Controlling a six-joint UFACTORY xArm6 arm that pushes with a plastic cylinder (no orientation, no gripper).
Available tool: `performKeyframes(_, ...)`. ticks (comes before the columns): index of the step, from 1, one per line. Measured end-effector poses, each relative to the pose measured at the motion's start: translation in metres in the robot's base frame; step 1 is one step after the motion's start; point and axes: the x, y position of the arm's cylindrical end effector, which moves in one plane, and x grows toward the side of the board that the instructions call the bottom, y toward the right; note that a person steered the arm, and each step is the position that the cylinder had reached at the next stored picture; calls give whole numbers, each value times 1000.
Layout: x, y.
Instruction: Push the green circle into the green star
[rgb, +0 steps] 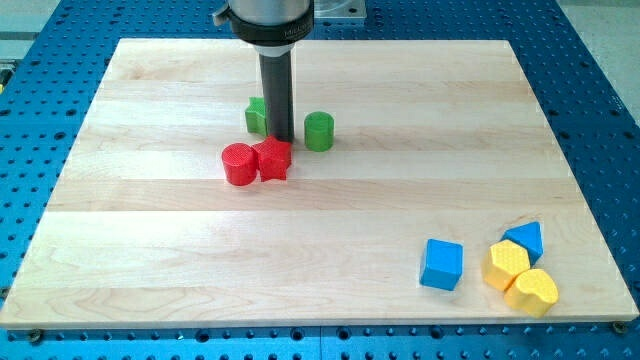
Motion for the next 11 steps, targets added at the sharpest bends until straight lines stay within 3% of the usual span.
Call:
performKeyframes(1,0,-5)
performKeyframes(2,31,-1)
performKeyframes(3,63,41)
performKeyframes(4,46,103)
performKeyframes(5,-2,108)
performKeyframes(6,-35,50)
performKeyframes(7,-44,44)
performKeyframes(8,-16,119)
performKeyframes(9,6,82)
performKeyframes(10,-18,35)
performKeyframes(11,-13,16)
